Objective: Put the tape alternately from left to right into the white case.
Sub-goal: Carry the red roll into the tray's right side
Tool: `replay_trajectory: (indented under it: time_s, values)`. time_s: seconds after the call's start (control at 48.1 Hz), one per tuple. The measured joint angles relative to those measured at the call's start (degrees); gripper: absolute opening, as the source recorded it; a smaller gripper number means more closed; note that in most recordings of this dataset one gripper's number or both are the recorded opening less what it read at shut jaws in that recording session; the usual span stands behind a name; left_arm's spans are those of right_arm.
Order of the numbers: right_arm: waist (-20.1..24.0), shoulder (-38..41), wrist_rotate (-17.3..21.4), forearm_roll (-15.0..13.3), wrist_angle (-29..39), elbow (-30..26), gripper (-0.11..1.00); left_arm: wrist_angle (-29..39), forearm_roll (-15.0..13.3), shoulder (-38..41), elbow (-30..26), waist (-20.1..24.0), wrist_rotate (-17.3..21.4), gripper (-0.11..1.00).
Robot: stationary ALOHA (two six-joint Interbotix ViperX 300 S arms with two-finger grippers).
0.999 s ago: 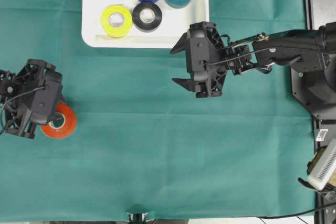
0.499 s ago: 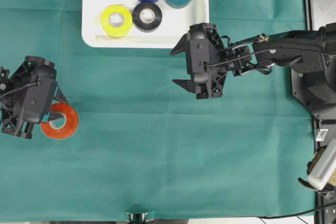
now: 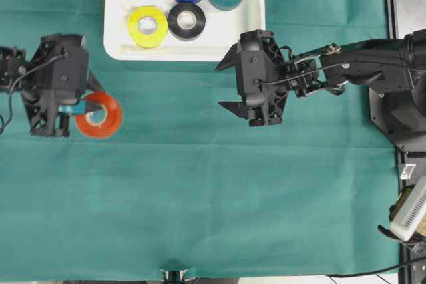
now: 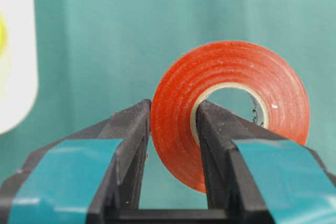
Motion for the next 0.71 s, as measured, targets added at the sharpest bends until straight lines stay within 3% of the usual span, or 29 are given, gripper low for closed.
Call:
replay_trajectory:
  time_s: [0.312, 0.499, 0.707]
  values:
    - [0.44, 0.26, 0.0, 0.0, 0.0, 0.0, 0.87, -0.62, 0.09, 5.71, -5.01, 5.98, 5.89, 0.25]
    - [0.79, 0.35, 0.09, 0.09, -0.09, 0.0, 0.87, -0.88, 0.09, 10.2, -10.02, 8.44, 10.55, 0.25]
    - [1.14, 1.05, 0.09, 0.09, -0.09, 0.0, 0.87, -0.97, 0.09, 15.47, -16.35, 11.51, 13.27, 0.25]
